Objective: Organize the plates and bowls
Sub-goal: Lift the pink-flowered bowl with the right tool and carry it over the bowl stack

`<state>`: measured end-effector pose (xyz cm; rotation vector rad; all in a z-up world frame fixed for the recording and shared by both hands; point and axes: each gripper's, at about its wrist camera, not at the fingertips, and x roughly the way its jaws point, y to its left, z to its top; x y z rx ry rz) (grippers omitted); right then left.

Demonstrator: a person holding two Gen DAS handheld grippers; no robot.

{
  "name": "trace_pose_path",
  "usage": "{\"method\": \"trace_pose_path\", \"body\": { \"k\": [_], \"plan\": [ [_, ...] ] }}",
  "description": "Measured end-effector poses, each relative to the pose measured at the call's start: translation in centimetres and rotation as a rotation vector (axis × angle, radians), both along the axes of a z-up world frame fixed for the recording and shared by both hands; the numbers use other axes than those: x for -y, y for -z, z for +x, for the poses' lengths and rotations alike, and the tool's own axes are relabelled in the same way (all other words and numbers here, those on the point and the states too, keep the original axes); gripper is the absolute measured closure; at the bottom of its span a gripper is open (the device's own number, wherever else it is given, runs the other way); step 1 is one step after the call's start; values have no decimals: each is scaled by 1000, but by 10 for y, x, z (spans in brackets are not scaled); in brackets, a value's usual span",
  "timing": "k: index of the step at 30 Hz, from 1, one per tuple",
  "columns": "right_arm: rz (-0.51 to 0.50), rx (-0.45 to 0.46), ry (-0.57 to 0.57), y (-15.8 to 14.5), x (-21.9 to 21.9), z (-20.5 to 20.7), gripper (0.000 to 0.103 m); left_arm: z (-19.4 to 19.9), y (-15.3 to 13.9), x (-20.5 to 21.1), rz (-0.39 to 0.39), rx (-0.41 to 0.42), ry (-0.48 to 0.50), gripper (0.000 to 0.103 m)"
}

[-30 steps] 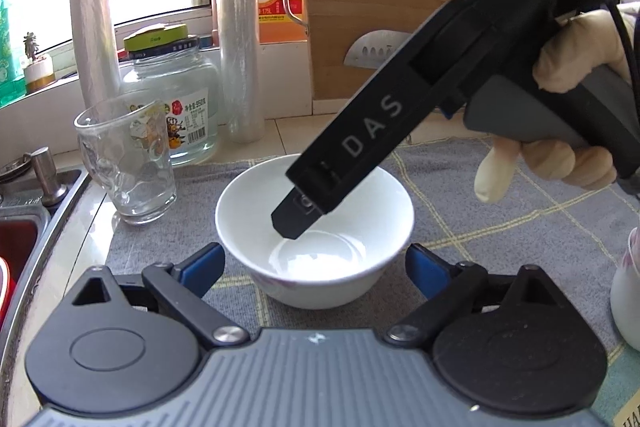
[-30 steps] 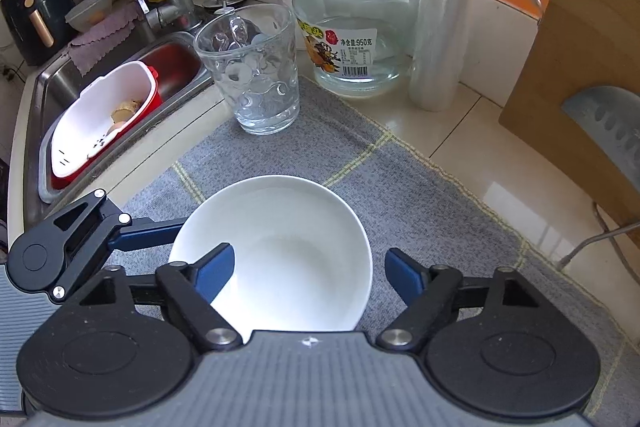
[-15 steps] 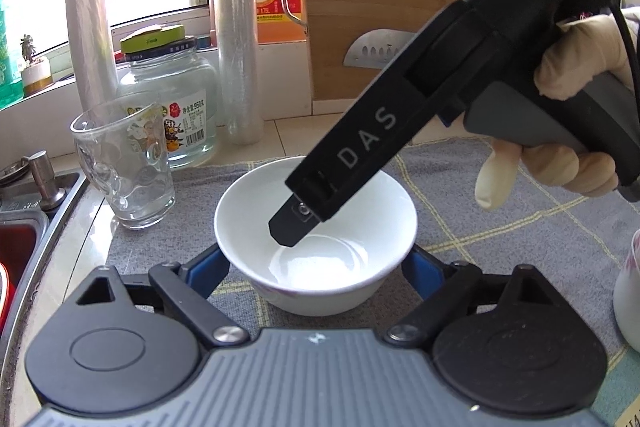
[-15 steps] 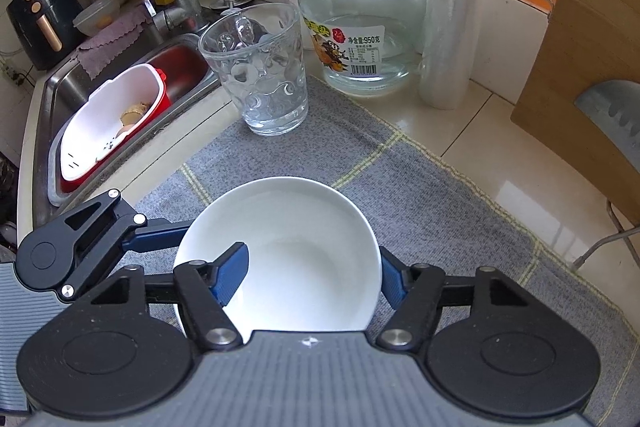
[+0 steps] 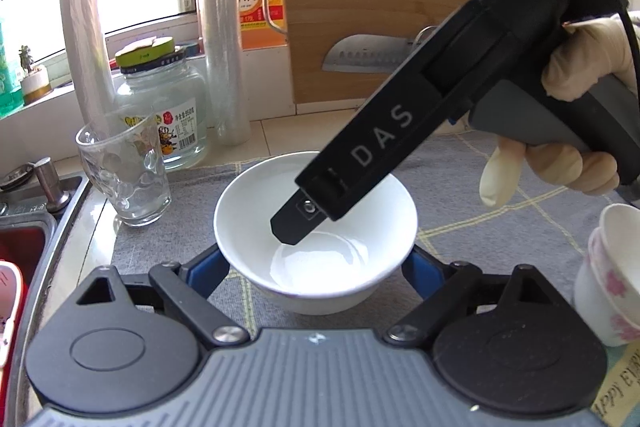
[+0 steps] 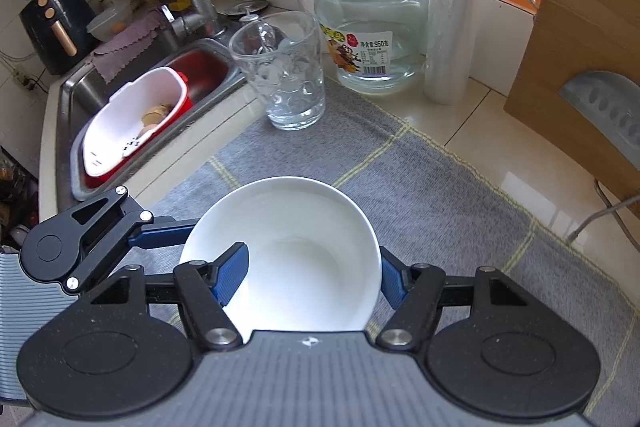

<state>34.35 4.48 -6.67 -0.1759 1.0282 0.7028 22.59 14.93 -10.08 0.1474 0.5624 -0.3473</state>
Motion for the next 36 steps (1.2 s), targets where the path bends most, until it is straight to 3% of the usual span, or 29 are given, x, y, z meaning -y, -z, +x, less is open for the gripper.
{"method": "trace_pose_path", "body": {
  "k": [16, 36],
  "plan": [
    [63, 2, 18, -34, 34, -64, 30, -60, -29, 30, 12, 12, 25, 11],
    [71, 43, 100, -58, 109, -128, 30, -109, -49, 88, 41, 38, 140, 11]
  ]
}}
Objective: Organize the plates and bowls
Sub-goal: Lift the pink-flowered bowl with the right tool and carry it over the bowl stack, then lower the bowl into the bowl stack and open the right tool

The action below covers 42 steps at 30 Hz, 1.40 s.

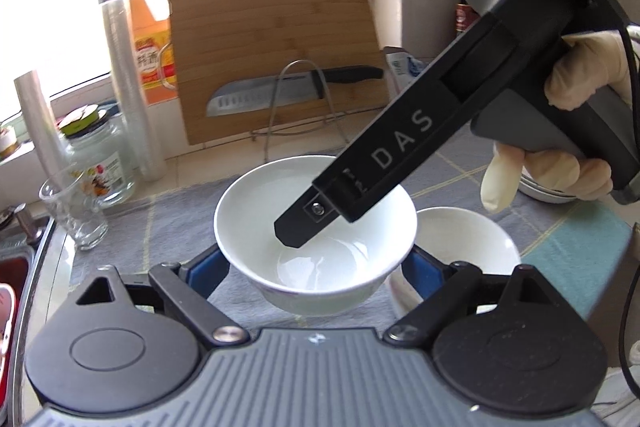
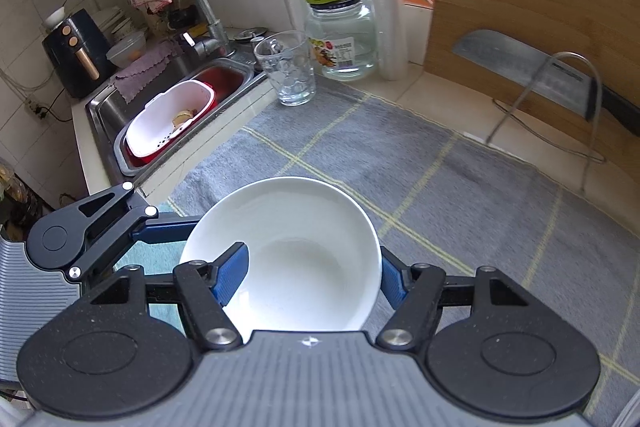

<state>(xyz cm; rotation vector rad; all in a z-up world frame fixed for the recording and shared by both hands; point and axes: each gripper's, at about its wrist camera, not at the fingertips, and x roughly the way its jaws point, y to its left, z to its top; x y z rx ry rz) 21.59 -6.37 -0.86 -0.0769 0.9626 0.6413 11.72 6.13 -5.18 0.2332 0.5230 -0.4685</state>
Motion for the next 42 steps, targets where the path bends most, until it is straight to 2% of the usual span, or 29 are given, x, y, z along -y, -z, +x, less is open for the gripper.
{"method": "trace_pose_path", "body": {
  "k": [14, 20, 29, 42],
  "plan": [
    [-2, 0, 75, -2, 53, -24, 30, -9, 0, 36, 5, -30, 88, 11],
    [-10, -22, 105, 6, 69, -33, 30, -13, 7, 51, 8, -58, 123, 11],
    [-28, -54, 126, 22, 78, -40, 30, -14, 22, 62, 17, -121, 148, 11],
    [-38, -51, 121, 27, 79, -42, 29, -10, 30, 64, 14, -154, 153, 11]
  ]
}}
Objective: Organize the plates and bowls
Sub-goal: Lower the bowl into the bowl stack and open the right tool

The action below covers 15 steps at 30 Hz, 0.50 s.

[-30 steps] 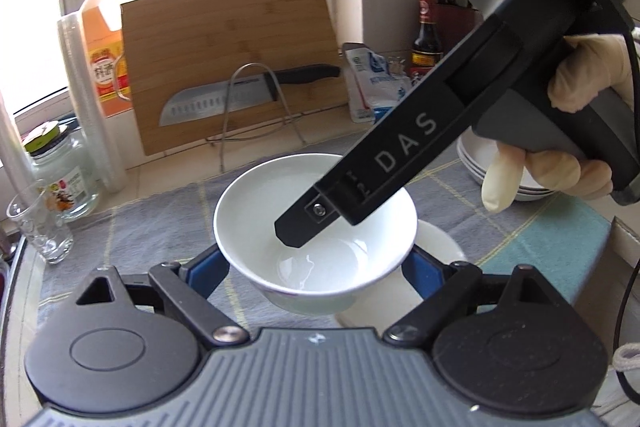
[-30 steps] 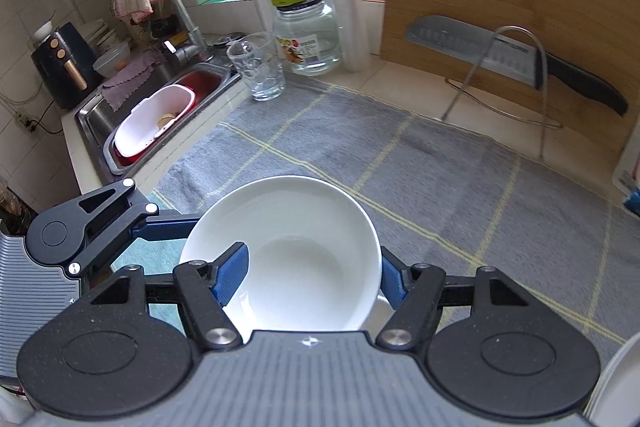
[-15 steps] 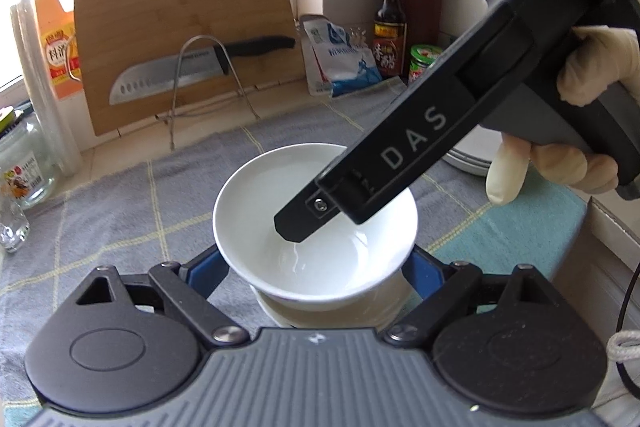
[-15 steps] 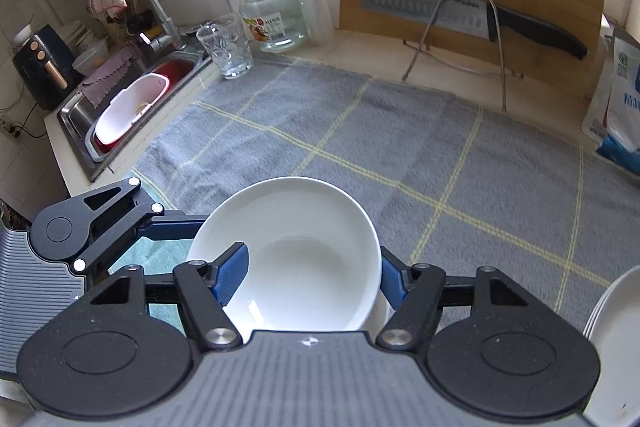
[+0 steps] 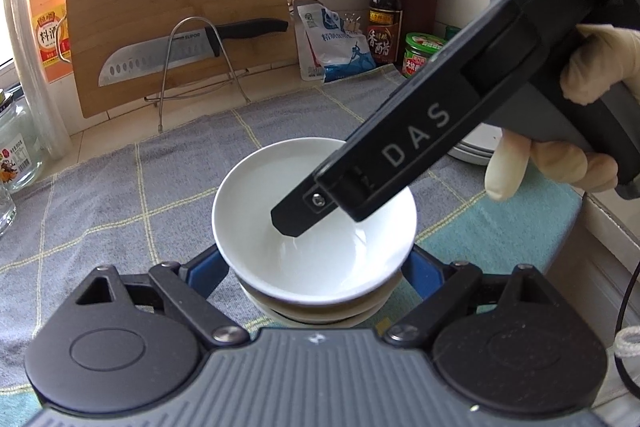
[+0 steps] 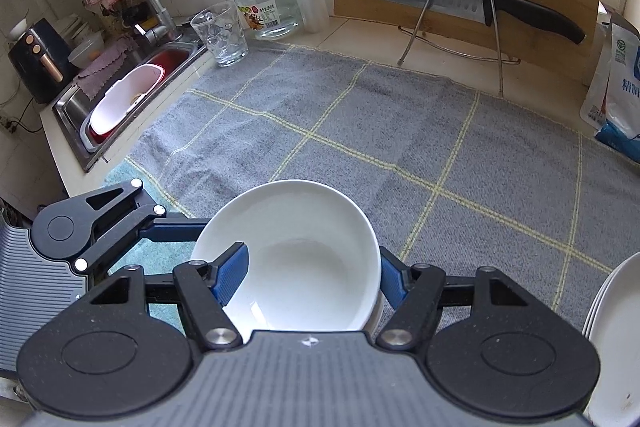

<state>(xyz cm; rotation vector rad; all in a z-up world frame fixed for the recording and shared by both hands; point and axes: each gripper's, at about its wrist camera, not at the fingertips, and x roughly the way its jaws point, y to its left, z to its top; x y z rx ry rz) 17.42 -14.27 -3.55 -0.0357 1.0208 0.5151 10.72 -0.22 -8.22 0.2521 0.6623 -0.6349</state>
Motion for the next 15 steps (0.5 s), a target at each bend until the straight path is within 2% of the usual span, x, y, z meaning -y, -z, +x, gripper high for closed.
{"method": "trace_pose_path", "body": {
  "k": [4, 11, 13, 15],
  "plan": [
    [-29, 23, 1, 1, -3, -1, 25, -1, 1, 3, 7, 2, 15, 11],
    [0, 37, -2, -1, 1, -3, 19, 0, 3, -3, -1, 1, 27, 6],
    [-7, 61, -3, -3, 2, -5, 5, -3, 5, -6, 4, 8, 38, 4],
    [-11, 104, -13, -6, 3, -10, 0, -8, 5, -12, -4, 25, 49, 4]
  ]
}}
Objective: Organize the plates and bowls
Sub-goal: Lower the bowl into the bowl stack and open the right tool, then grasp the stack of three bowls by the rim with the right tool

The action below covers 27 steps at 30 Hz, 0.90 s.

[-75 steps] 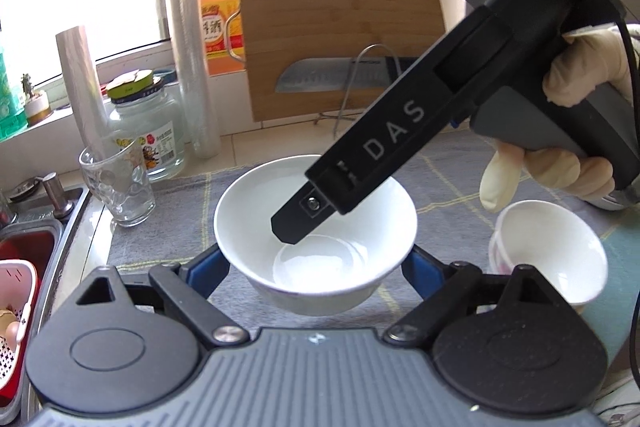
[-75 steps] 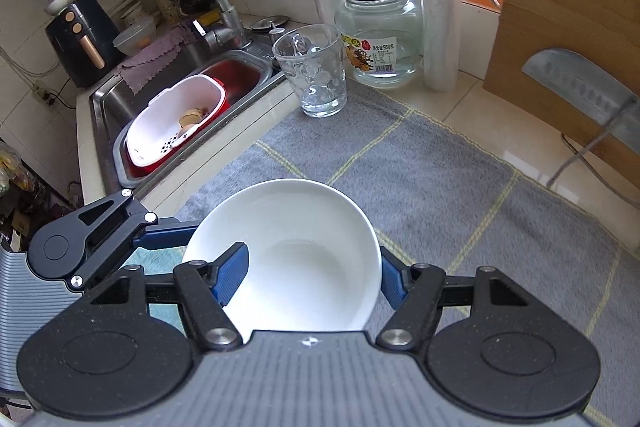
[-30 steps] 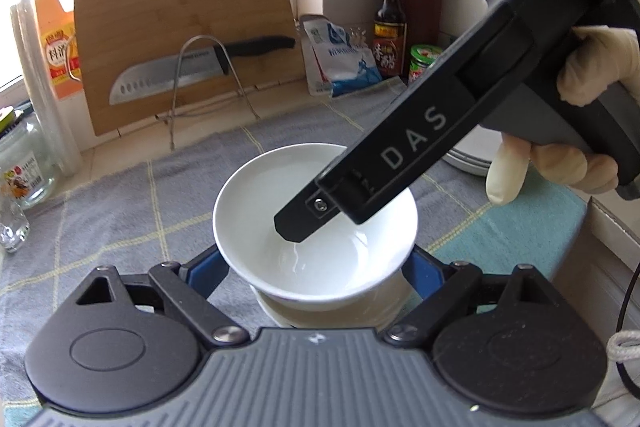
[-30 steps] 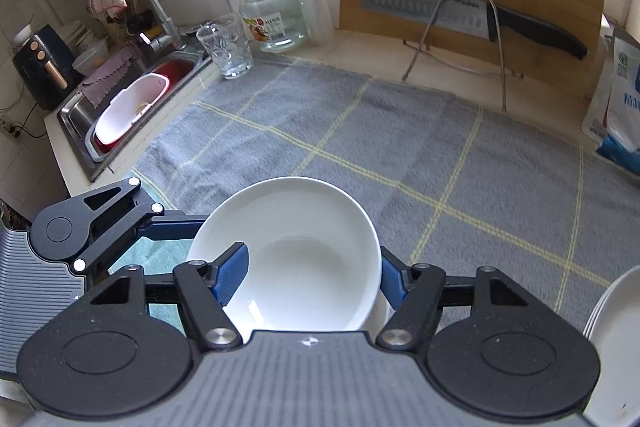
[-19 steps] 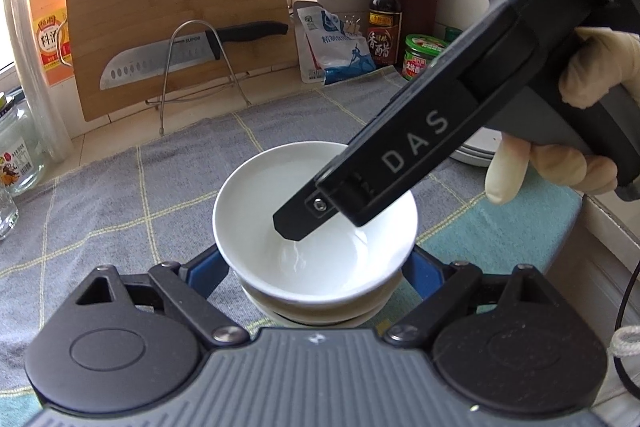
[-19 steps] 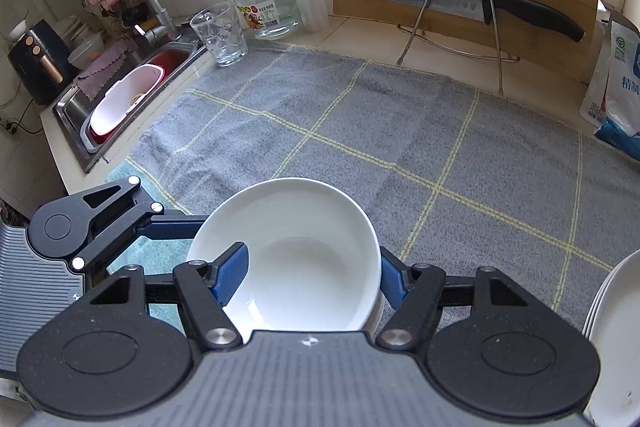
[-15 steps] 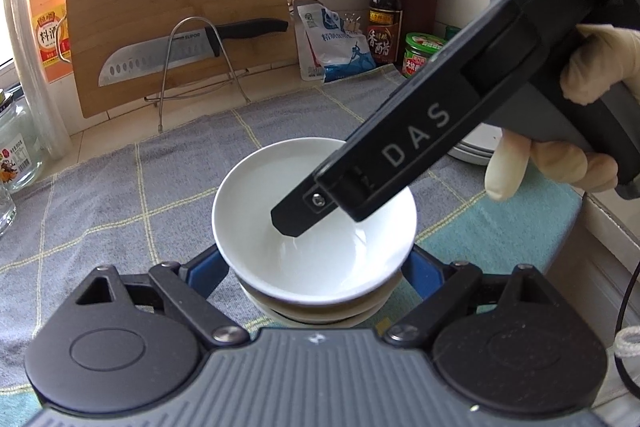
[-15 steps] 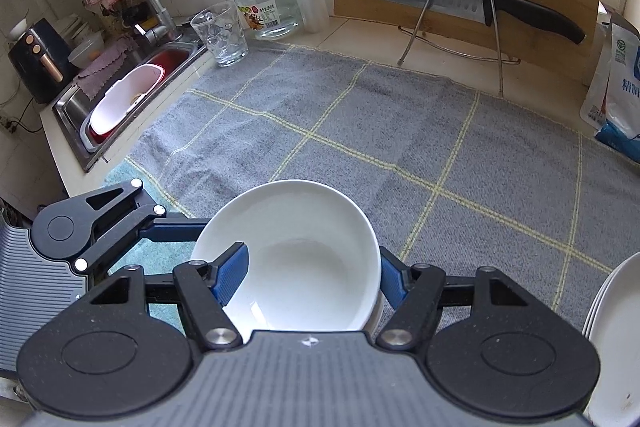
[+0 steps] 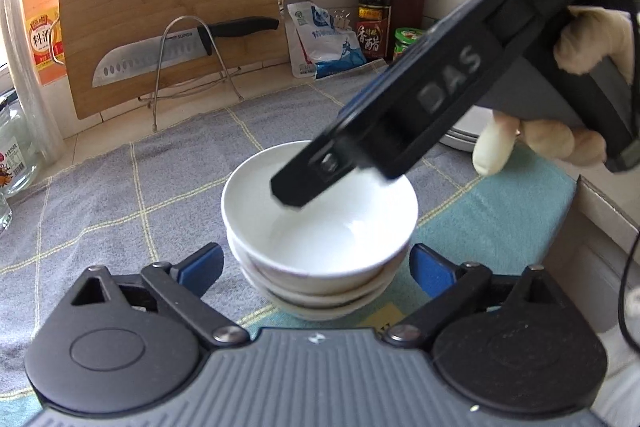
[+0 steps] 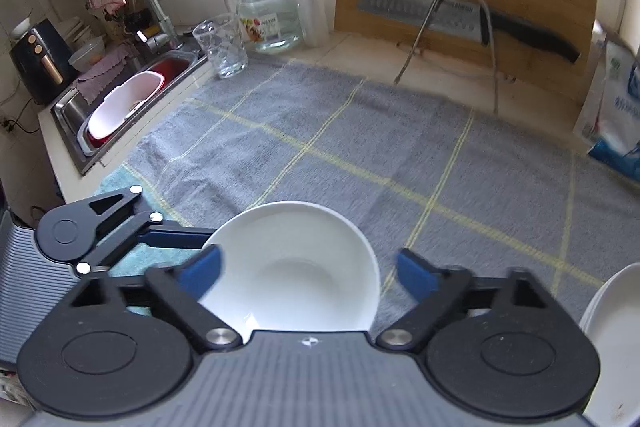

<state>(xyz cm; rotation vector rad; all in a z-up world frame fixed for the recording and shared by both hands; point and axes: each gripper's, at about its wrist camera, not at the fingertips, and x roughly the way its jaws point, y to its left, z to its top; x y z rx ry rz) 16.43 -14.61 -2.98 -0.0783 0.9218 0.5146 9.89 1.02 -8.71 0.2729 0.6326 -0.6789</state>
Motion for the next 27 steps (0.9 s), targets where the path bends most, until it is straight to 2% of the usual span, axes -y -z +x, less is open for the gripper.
{"method": "trace_pose_path", "body": {
  "k": [5, 9, 15, 19, 24, 27],
  "plan": [
    [-8, 61, -75, -6, 8, -9, 0, -11, 1, -15, -29, 62, 20, 2],
    [-20, 98, -169, -3, 20, -18, 0, -14, 8, -15, 8, 69, 4, 2],
    [-83, 135, -345, 7, 40, -30, 0, -16, 15, -7, 45, -18, -81, 2],
    [-125, 133, -429, 20, 49, -34, 0, -16, 21, 3, 100, -32, -155, 2],
    [-152, 126, -492, 39, 48, -32, 0, -14, 26, 7, 151, -31, -166, 2],
    [-161, 111, -489, 48, 43, -29, 0, -8, 28, 6, 168, -34, -132, 2]
  ]
}}
